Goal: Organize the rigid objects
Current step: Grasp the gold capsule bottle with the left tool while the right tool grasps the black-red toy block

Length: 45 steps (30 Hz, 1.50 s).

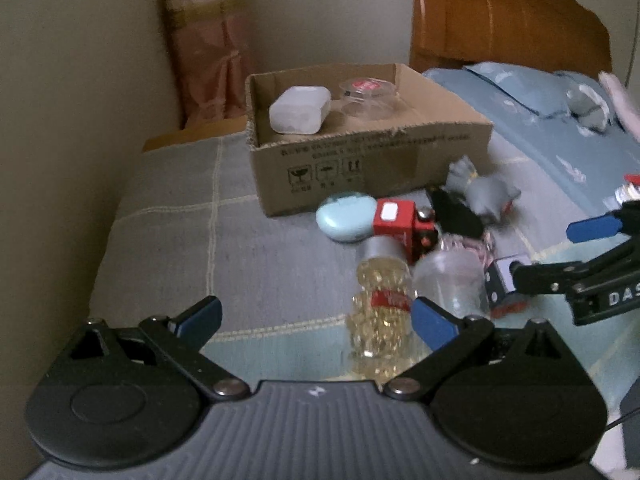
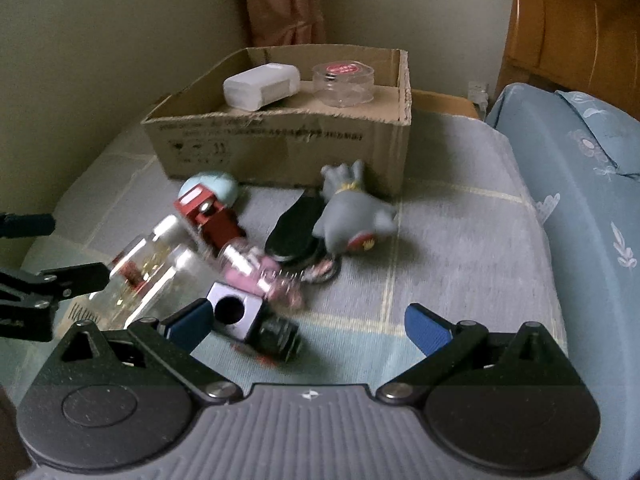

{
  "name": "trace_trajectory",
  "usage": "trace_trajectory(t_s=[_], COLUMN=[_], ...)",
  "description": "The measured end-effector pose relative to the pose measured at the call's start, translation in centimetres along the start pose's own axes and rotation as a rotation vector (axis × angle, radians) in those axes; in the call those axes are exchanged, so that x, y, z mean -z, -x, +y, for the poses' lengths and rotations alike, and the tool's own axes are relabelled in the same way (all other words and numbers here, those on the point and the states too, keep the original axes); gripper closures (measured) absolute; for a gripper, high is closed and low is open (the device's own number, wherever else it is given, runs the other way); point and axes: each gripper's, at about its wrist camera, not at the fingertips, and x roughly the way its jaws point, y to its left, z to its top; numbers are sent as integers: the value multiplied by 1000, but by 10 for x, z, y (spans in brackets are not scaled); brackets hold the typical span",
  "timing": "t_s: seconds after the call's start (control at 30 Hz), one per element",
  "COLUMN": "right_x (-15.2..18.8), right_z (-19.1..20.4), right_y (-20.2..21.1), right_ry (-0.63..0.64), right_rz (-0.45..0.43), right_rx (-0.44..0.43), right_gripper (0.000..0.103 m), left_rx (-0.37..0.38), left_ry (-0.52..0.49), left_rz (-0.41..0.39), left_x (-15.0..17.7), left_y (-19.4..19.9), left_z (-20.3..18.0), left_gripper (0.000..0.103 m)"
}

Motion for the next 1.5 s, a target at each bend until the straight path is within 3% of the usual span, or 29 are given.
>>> trace_trajectory(t_s=[0.1,0.27,0.47,0.77,1.0,1.13,1.5], right_x=[4,-18,-32,2,23,34,44], right_z=[2,-8,-14,4,29,40,17], right_y=[6,7,-20,-14,0,-8,-18], right_ry=[4,-27,-21,42,90,144,51], right_rz=[-2,-65,-12,71,87,102,93], right_rx=[-12,36,74,10,-86,-27,77], right_gripper=[0,0,0,0,0,0,0], left_rx=[5,18,26,61,77,74,-20], left_ry=[-11,-14,-24,-9,-4,2,37], left_rz=[-3,1,25,54,75,84,84], left_x=[4,5,9,15,19,20,13], left_y=[1,0,-6,-12,-20,-23,-32], left_z=[-1,-2,-2,0,2,4,34], left_gripper=[3,3,3,3,3,2,3])
